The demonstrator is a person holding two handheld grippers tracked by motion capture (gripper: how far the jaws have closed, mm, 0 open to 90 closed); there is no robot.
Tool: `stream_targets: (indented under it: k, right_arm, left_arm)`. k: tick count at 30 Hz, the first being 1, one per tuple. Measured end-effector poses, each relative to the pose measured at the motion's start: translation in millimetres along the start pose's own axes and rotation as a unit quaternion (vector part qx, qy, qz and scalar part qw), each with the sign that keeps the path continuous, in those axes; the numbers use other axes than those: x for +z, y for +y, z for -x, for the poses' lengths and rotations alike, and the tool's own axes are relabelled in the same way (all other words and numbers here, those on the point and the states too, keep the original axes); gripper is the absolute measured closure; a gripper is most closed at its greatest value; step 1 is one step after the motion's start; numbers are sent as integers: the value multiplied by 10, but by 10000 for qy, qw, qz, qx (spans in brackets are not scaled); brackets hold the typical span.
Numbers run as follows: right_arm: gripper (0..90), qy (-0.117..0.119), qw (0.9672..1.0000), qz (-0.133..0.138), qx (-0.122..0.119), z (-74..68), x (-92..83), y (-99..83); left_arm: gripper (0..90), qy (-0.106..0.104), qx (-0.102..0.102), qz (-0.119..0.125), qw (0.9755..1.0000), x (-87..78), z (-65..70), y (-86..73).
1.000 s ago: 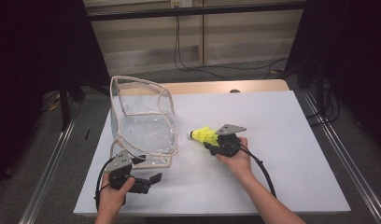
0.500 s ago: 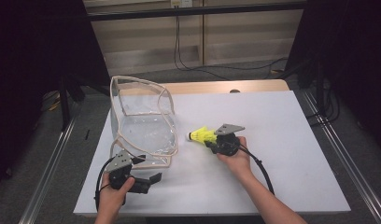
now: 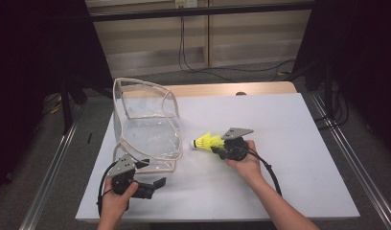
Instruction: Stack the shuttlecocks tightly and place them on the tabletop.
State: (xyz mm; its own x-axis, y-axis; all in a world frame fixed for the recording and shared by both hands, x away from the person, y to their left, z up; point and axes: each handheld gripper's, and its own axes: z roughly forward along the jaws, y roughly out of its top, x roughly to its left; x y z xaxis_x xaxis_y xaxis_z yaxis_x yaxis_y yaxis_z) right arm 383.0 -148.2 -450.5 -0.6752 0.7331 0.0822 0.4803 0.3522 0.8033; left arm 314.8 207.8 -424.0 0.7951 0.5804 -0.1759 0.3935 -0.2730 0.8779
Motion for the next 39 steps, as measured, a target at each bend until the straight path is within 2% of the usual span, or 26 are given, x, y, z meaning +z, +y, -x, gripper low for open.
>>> stream_targets:
  k: [3, 5, 13, 17, 19, 22, 26, 28, 39]
  right_arm:
    - [754, -11, 10000, 11, -19, -9, 17, 1]
    - [679, -4, 10000, 44, 11, -25, 29, 2]
    - [621, -199, 9997, 106, -92, -55, 111, -8]
    - [674, -356, 9993, 142, -15, -23, 154, -11]
    - [709, -352, 9992, 200, 28, -11, 161, -1]
    - [783, -349, 9993, 144, -25, -6, 179, 10]
    - [796, -319, 9994, 94, -30, -2, 194, 36]
    - [817, -264, 9996, 79, -41, 3, 186, 44]
    - [811, 105, 9997, -130, -199, -23, 49, 54]
  left_arm:
    - [36, 5, 5, 3, 10000, 0, 0, 1]
    - [36, 0, -7, 5, 10000, 2, 0, 0]
    - [36, -13, -12, -16, 10000, 11, -1, -4]
    - [36, -7, -2, -22, 10000, 13, -4, -5]
    - [37, -13, -11, -19, 10000, 13, -3, -5]
    - [36, -17, -15, -4, 10000, 17, -6, -8]
    - [36, -3, -33, 8, 10000, 12, -6, -8]
    - [36, -4, -23, 3, 10000, 13, -8, -9]
    - [36, -6, -10, -11, 10000, 11, -4, -4]
